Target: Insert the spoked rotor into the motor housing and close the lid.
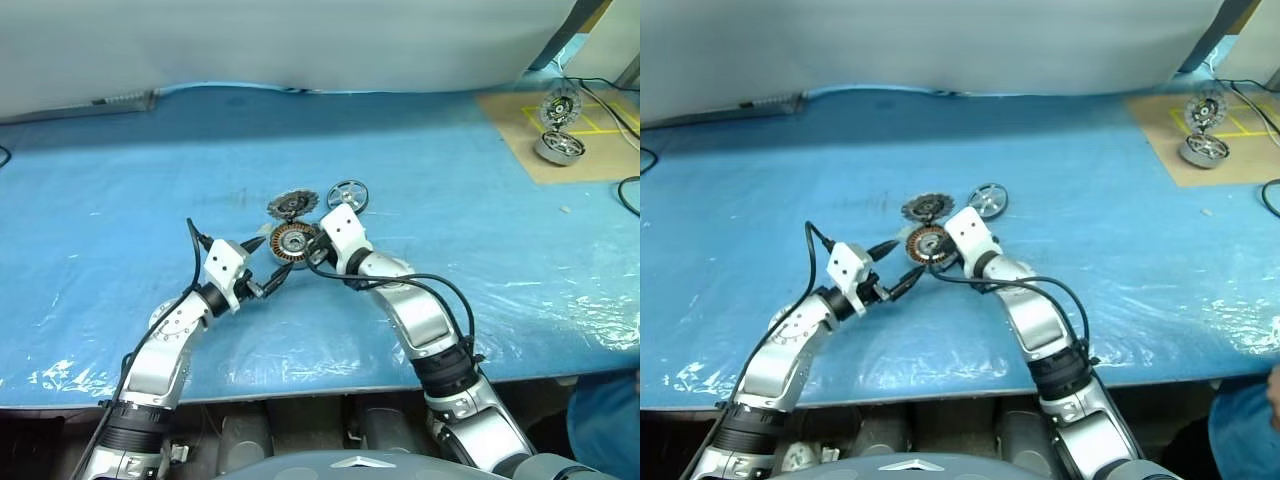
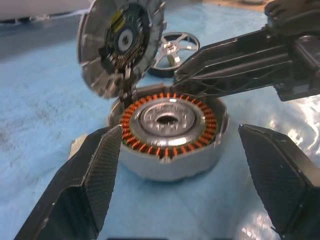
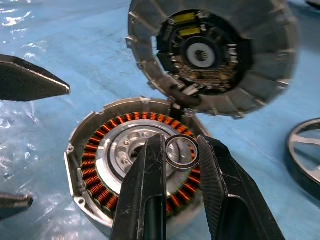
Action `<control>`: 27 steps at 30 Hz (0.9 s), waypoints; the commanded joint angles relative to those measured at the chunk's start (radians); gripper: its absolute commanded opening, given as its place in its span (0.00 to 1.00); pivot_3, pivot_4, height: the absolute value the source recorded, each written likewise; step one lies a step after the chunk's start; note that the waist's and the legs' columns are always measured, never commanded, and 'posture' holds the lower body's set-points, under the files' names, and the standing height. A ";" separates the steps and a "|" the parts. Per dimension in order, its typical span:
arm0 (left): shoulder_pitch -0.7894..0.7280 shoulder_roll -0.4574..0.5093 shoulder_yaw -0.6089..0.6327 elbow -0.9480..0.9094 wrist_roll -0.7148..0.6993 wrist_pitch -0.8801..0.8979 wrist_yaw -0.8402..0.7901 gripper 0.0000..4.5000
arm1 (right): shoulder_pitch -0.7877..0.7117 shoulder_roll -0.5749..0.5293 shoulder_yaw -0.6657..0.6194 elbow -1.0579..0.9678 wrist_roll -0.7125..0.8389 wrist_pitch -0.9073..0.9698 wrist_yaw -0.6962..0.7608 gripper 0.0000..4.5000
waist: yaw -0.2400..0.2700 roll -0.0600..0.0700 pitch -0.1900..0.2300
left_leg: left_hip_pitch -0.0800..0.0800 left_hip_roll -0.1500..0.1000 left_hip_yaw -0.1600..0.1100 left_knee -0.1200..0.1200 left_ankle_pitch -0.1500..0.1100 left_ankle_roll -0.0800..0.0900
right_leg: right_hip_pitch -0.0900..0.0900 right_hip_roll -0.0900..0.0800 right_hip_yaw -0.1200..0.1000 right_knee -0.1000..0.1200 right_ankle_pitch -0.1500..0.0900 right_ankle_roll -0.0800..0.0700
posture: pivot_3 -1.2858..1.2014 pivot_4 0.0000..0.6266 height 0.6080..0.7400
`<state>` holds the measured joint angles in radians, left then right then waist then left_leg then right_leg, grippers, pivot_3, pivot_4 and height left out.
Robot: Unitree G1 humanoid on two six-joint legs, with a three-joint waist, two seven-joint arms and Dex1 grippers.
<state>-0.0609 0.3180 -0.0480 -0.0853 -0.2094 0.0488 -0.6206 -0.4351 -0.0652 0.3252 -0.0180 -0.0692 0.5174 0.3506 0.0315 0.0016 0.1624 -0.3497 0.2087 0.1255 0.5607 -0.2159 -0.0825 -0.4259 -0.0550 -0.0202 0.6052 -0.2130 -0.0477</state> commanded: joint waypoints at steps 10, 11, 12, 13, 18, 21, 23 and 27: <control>0.016 -0.010 0.020 0.026 0.007 -0.077 0.033 0.88 | -0.040 0.036 0.018 0.125 0.002 -0.079 0.023 0.13 | 0.000 0.000 0.000 | 0.000 0.000 0.000 0.001 0.000 0.000 | 0.000 0.000 0.000 0.001 0.000 0.000 | 0.52 0.24 1.00; 0.016 -0.011 0.019 0.031 0.007 -0.080 0.032 0.88 | -0.035 0.035 0.024 0.124 0.001 -0.077 0.029 0.13 | 0.000 0.000 0.000 | 0.000 0.000 0.000 0.001 0.000 0.000 | 0.000 0.000 0.000 0.001 0.000 0.000 | 0.52 0.24 1.00; 0.016 -0.011 0.019 0.035 0.007 -0.083 0.031 0.88 | -0.032 0.035 0.027 0.123 0.001 -0.077 0.034 0.13 | 0.000 0.000 0.000 | 0.000 0.000 0.000 0.001 0.000 0.000 | 0.000 0.000 0.000 0.001 0.000 0.000 | 0.52 0.24 1.00; 0.015 -0.011 0.018 0.039 0.008 -0.087 0.031 0.88 | -0.029 0.036 0.030 0.123 0.001 -0.076 0.038 0.13 | 0.000 0.000 0.000 | 0.001 0.000 0.000 0.001 0.000 0.000 | 0.000 0.000 0.000 0.001 0.000 0.000 | 0.52 0.24 1.00; 0.014 -0.012 0.015 0.063 0.009 -0.104 0.025 0.88 | -0.026 0.042 0.040 0.135 -0.007 -0.079 0.043 0.13 | -0.001 0.000 0.000 | 0.001 0.000 0.000 0.001 0.000 0.000 | 0.001 0.000 0.000 0.001 0.000 0.000 | 0.52 0.24 1.00; 0.014 -0.012 0.015 0.074 0.008 -0.114 0.022 0.88 | -0.032 0.044 0.034 0.153 -0.012 -0.079 0.030 0.13 | -0.001 0.000 0.000 | 0.001 0.000 0.000 0.001 0.000 0.000 | 0.001 0.000 0.000 0.001 0.000 0.000 | 0.52 0.24 1.00; 0.014 -0.011 0.015 0.080 0.008 -0.120 0.020 0.88 | -0.035 0.043 0.029 0.161 -0.016 -0.078 0.022 0.13 | -0.001 0.000 0.000 | 0.001 0.000 0.000 0.001 0.000 0.000 | 0.001 0.000 0.000 0.001 0.000 0.000 | 0.52 0.24 1.00; 0.017 -0.010 0.016 0.092 0.007 -0.131 0.017 0.88 | -0.032 0.036 0.020 0.157 -0.013 -0.071 0.017 0.13 | 0.000 0.000 0.000 | 0.002 0.000 0.000 0.002 0.000 0.000 | 0.002 0.000 0.000 0.002 0.000 0.000 | 0.52 0.24 1.00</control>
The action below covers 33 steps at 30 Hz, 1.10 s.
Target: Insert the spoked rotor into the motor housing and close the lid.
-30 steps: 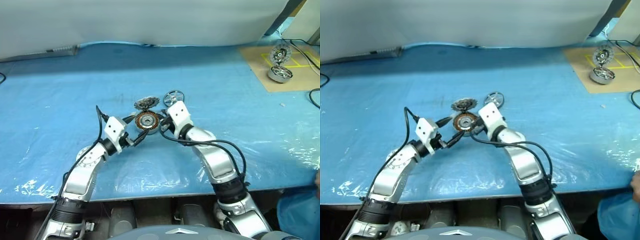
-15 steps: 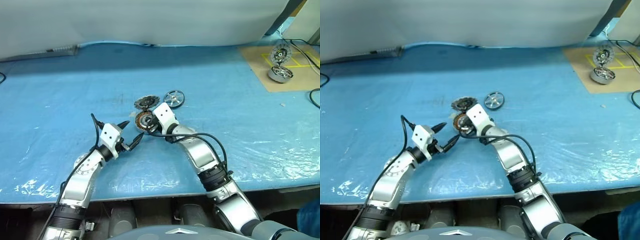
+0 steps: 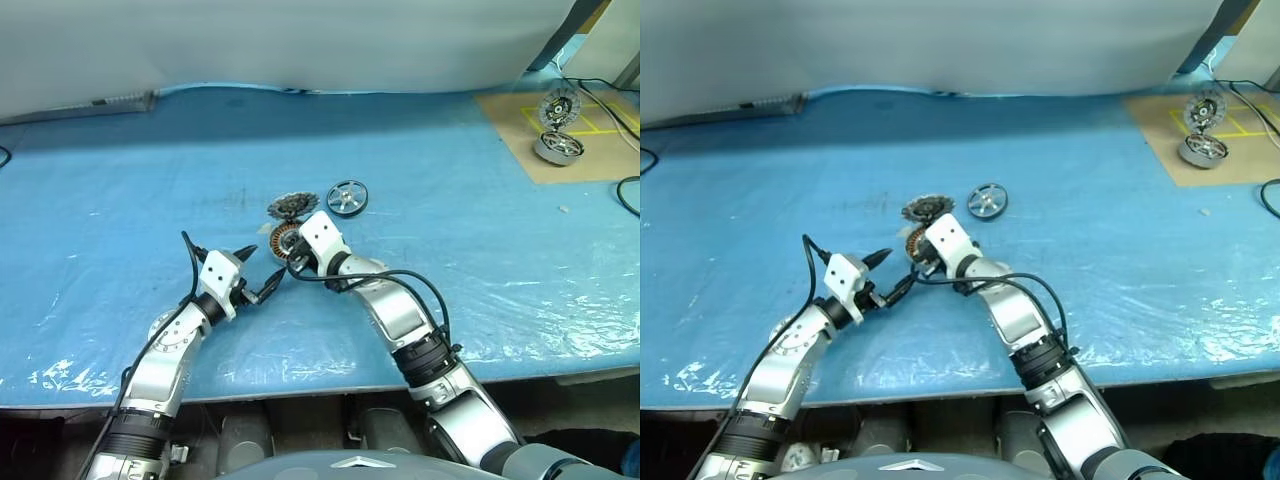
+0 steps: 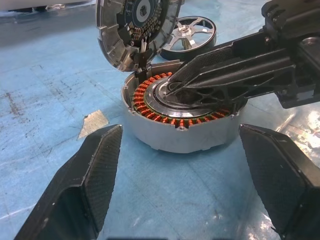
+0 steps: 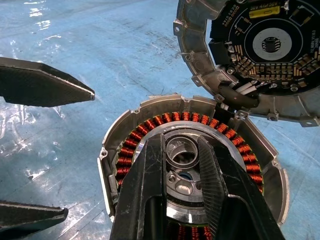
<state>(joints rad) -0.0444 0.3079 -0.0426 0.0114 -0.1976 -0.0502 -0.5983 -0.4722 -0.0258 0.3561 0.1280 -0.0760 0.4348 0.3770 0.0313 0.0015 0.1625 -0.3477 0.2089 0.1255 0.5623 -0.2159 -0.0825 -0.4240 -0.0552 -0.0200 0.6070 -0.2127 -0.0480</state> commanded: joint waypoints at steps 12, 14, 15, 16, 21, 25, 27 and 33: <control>-0.005 -0.007 0.002 0.030 -0.002 -0.054 -0.011 0.88 | 0.055 -0.023 -0.019 -0.121 0.019 0.088 0.006 0.55 | 0.006 0.000 0.000 | 0.001 0.000 0.000 0.000 0.000 0.000 | 0.001 0.000 0.000 0.000 0.000 0.000 | 0.52 0.24 1.00; -0.006 -0.009 0.002 0.032 -0.001 -0.055 -0.012 0.88 | 0.051 -0.019 -0.028 -0.157 0.038 0.085 0.019 0.55 | 0.007 0.000 0.000 | 0.001 0.000 0.000 0.000 0.000 0.000 | 0.001 0.000 0.000 0.000 0.000 0.000 | 0.52 0.24 1.00; -0.007 -0.009 0.002 0.033 -0.001 -0.055 -0.012 0.88 | 0.048 -0.018 -0.034 -0.178 0.049 0.087 0.025 0.55 | 0.007 0.000 0.000 | 0.000 0.000 0.000 0.000 0.000 0.000 | 0.001 0.000 0.000 0.000 0.000 0.000 | 0.52 0.24 1.00; -0.007 -0.009 0.002 0.035 0.000 -0.056 -0.012 0.88 | 0.045 -0.017 -0.039 -0.203 0.061 0.092 0.033 0.55 | 0.007 0.000 0.000 | 0.000 0.000 0.000 0.000 0.000 0.000 | 0.001 0.000 0.000 0.000 0.000 0.000 | 0.52 0.24 1.00; -0.010 -0.010 0.002 0.041 0.002 -0.060 -0.011 0.88 | 0.025 -0.037 -0.043 -0.283 0.062 0.163 0.035 0.41 | 0.007 0.000 0.000 | 0.000 0.000 0.000 0.000 0.000 0.000 | 0.001 0.000 0.000 0.000 0.000 0.000 | 0.52 0.24 1.00; -0.013 -0.011 0.003 0.044 0.002 -0.064 -0.010 0.88 | -0.019 -0.057 -0.023 -0.298 0.027 0.279 0.010 0.10 | 0.007 0.000 0.000 | 0.000 0.000 0.000 0.001 0.000 0.000 | 0.001 0.000 0.000 0.000 0.000 0.000 | 0.52 0.24 1.00; -0.015 -0.011 0.003 0.046 0.003 -0.066 -0.009 0.88 | -0.045 -0.063 -0.009 -0.301 0.027 0.334 0.020 0.01 | 0.007 0.000 0.000 | 0.001 0.000 0.000 0.000 0.000 0.000 | 0.001 0.000 0.000 0.000 0.000 0.000 | 0.52 0.24 1.00; -0.024 -0.009 0.002 0.049 0.005 -0.066 -0.011 0.88 | -0.092 -0.050 -0.009 -0.281 0.037 0.393 0.009 0.01 | 0.007 0.000 0.000 | 0.000 0.000 0.000 0.000 0.000 0.000 | 0.001 0.000 0.000 0.000 0.000 0.001 | 0.52 0.24 1.00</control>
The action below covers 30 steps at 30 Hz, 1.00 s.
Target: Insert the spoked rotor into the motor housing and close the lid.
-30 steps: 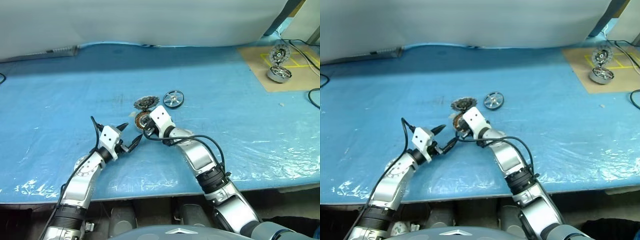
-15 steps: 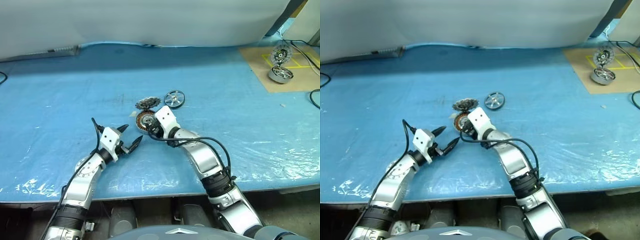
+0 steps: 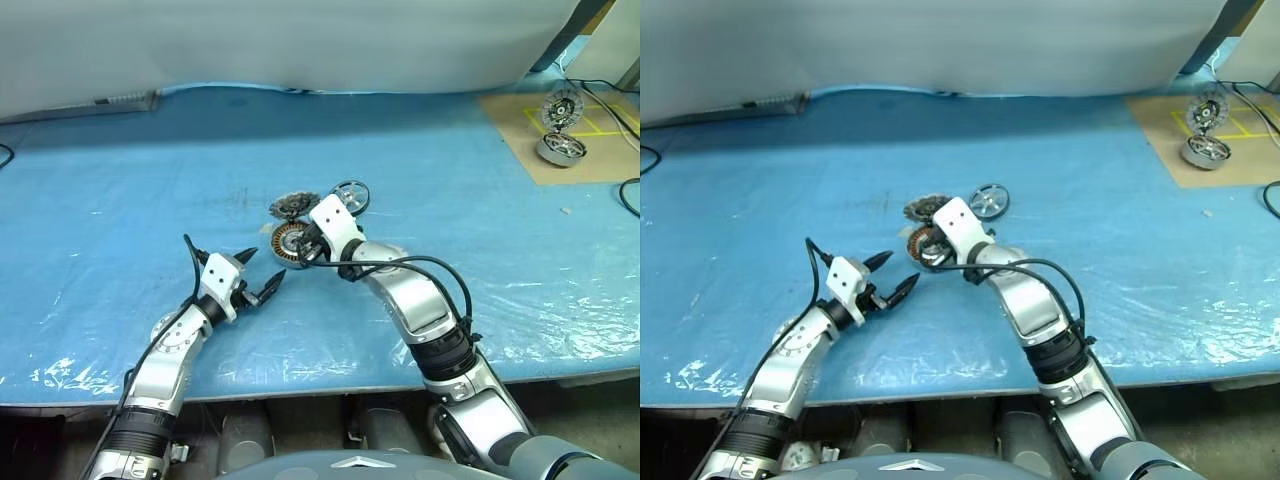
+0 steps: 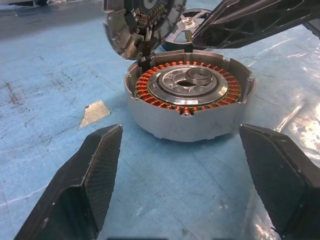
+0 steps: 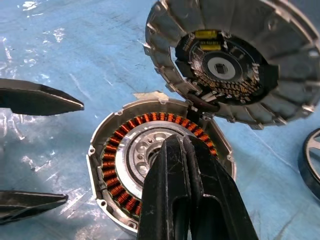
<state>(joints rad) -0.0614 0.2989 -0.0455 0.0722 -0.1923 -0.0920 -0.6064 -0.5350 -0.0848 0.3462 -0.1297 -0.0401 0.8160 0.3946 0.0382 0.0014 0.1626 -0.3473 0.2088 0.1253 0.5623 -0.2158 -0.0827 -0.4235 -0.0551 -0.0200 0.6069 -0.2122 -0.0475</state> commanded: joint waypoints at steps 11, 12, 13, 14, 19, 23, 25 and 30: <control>-0.006 0.001 0.003 -0.017 0.000 -0.020 -0.005 0.88 | -0.030 -0.011 0.039 -0.038 0.011 0.085 0.015 0.01 | 0.001 0.000 0.000 | 0.000 0.000 0.000 0.000 0.000 0.000 | 0.000 0.000 0.000 0.000 0.000 0.000 | 0.52 0.24 1.00; -0.006 0.000 0.002 -0.017 0.000 -0.020 -0.005 0.88 | -0.031 -0.013 0.040 -0.037 0.011 0.088 0.016 0.01 | 0.001 0.000 0.000 | 0.000 0.000 0.000 0.000 0.000 0.000 | 0.000 0.000 0.000 0.000 0.000 0.000 | 0.52 0.24 1.00; -0.006 0.000 0.002 -0.017 0.001 -0.020 -0.004 0.88 | -0.030 -0.014 0.040 -0.034 0.011 0.087 0.016 0.01 | 0.001 0.000 0.000 | 0.000 0.000 0.000 0.000 0.000 0.000 | 0.000 0.000 0.000 0.000 0.000 0.000 | 0.52 0.24 1.00; -0.007 -0.001 0.001 -0.017 0.001 -0.020 -0.004 0.88 | -0.030 -0.015 0.040 -0.033 0.011 0.087 0.016 0.01 | 0.001 0.000 0.000 | 0.000 0.000 0.000 0.000 0.000 0.000 | 0.000 0.000 0.000 0.001 0.000 0.000 | 0.52 0.24 1.00; -0.005 -0.002 0.001 -0.023 0.001 -0.019 -0.001 0.88 | -0.028 -0.016 0.047 0.001 0.002 0.076 0.006 0.01 | 0.001 0.000 0.000 | 0.000 0.000 0.000 0.000 0.000 0.000 | 0.000 0.000 0.000 0.001 0.000 0.000 | 0.52 0.24 1.00; -0.003 0.000 0.002 -0.028 0.000 -0.017 -0.001 0.88 | -0.033 -0.014 0.053 0.019 0.000 0.074 0.006 0.01 | 0.001 0.000 0.000 | 0.000 0.000 0.000 0.001 0.000 0.000 | 0.000 0.000 0.000 0.001 0.000 0.000 | 0.52 0.24 1.00; -0.003 0.001 0.002 -0.030 0.000 -0.015 -0.001 0.88 | -0.038 -0.009 0.057 0.027 -0.001 0.075 0.006 0.01 | 0.001 0.000 0.000 | 0.000 0.000 0.000 0.001 0.000 0.000 | 0.000 0.000 0.000 0.001 0.000 0.000 | 0.52 0.24 1.00; 0.000 -0.001 0.001 -0.037 0.000 -0.011 0.003 0.88 | -0.058 0.002 0.068 0.061 -0.007 0.067 0.001 0.01 | 0.000 0.000 0.000 | 0.000 0.000 0.000 0.001 0.000 0.000 | 0.000 0.000 0.000 0.002 0.000 0.000 | 0.52 0.24 1.00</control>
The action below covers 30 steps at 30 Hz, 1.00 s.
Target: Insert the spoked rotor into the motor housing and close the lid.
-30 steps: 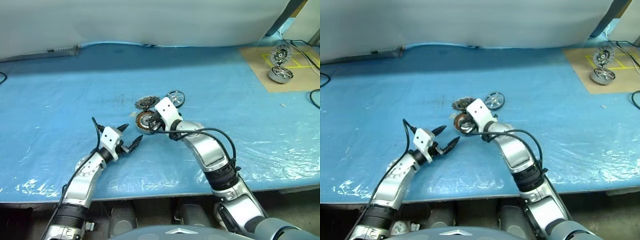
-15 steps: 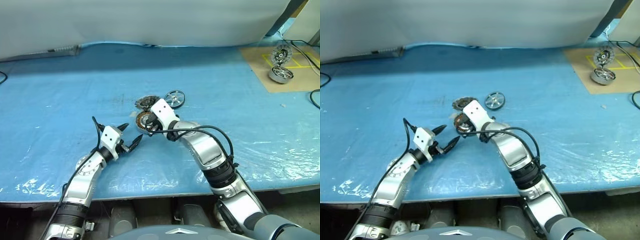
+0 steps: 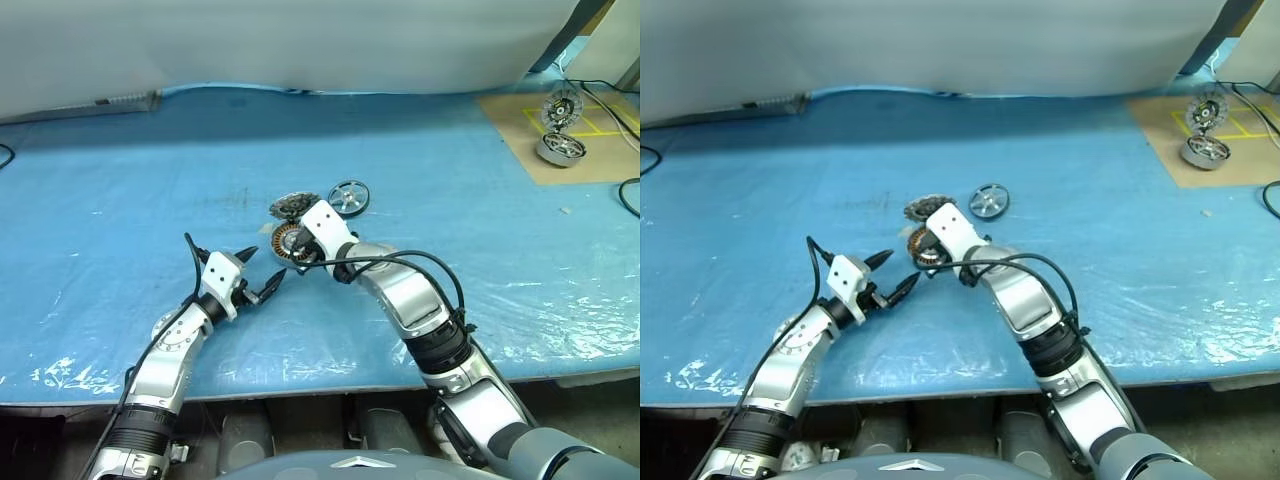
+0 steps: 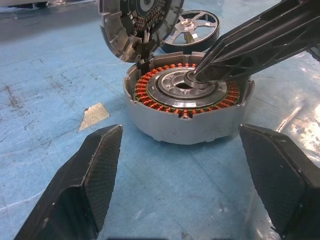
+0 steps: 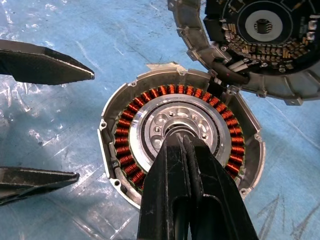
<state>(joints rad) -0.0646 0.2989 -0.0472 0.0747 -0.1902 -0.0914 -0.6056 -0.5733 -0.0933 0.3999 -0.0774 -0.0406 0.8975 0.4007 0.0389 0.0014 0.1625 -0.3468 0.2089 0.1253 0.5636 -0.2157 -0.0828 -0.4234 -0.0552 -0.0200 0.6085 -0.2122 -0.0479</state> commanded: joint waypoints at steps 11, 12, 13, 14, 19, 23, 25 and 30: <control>0.009 -0.005 0.001 -0.048 -0.001 -0.009 0.014 0.88 | -0.070 0.008 0.020 0.067 -0.018 -0.041 -0.011 0.01 | 0.000 0.000 0.000 | 0.000 0.000 0.000 0.000 0.000 0.000 | 0.000 0.000 0.000 0.000 0.000 0.000 | 0.52 0.24 1.00; 0.009 -0.005 0.001 -0.049 -0.001 -0.008 0.014 0.88 | -0.070 0.007 0.020 0.069 -0.018 -0.043 -0.011 0.01 | 0.000 0.000 0.000 | 0.000 0.000 0.000 0.000 0.000 0.000 | 0.000 0.000 0.000 0.000 0.000 0.000 | 0.52 0.24 1.00; 0.009 -0.006 0.001 -0.049 -0.001 -0.008 0.014 0.88 | -0.071 0.007 0.020 0.070 -0.018 -0.044 -0.012 0.01 | 0.000 0.000 0.000 | 0.000 0.000 0.000 0.000 0.000 0.000 | 0.000 0.000 0.000 0.000 0.000 0.000 | 0.52 0.24 1.00; 0.009 -0.006 0.001 -0.049 -0.001 -0.008 0.014 0.88 | -0.072 0.007 0.020 0.071 -0.018 -0.045 -0.012 0.01 | 0.000 0.000 0.000 | 0.000 0.000 0.000 0.000 0.000 0.000 | 0.000 0.000 0.000 0.000 0.000 0.000 | 0.52 0.24 1.00; 0.007 -0.006 0.000 -0.049 -0.001 -0.006 0.013 0.88 | -0.067 0.013 0.019 0.075 -0.013 -0.048 -0.013 0.01 | 0.000 0.000 0.000 | 0.000 0.000 0.000 0.000 0.000 0.000 | 0.000 0.000 0.000 0.000 0.000 0.000 | 0.52 0.24 1.00; 0.005 -0.006 0.000 -0.048 0.000 -0.006 0.012 0.88 | -0.060 0.025 0.017 0.090 -0.008 -0.063 -0.014 0.01 | 0.000 0.000 0.000 | 0.000 0.000 0.000 0.000 0.000 0.000 | 0.000 0.000 0.000 0.000 0.000 0.000 | 0.52 0.24 1.00; 0.004 -0.006 -0.001 -0.048 0.001 -0.006 0.013 0.88 | -0.047 0.026 0.014 0.110 -0.007 -0.088 -0.016 0.01 | 0.000 0.000 0.000 | 0.000 0.000 0.000 0.000 0.000 0.000 | 0.000 0.000 0.000 0.000 0.000 0.000 | 0.52 0.24 1.00; 0.001 -0.008 0.000 -0.046 0.002 -0.004 0.014 0.88 | -0.030 0.009 -0.002 0.067 0.001 -0.085 -0.001 0.01 | 0.000 0.000 0.000 | 0.000 0.000 0.000 0.001 0.000 0.000 | 0.000 0.000 0.000 0.002 0.000 0.000 | 0.52 0.24 1.00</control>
<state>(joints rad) -0.0608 0.2921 -0.0485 0.0650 -0.1866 -0.0878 -0.5959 -0.6098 -0.0843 0.4070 0.0293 -0.0460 0.8122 0.3912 0.0389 0.0013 0.1625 -0.3467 0.2090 0.1253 0.5653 -0.2157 -0.0828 -0.4233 -0.0553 -0.0199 0.6103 -0.2120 -0.0482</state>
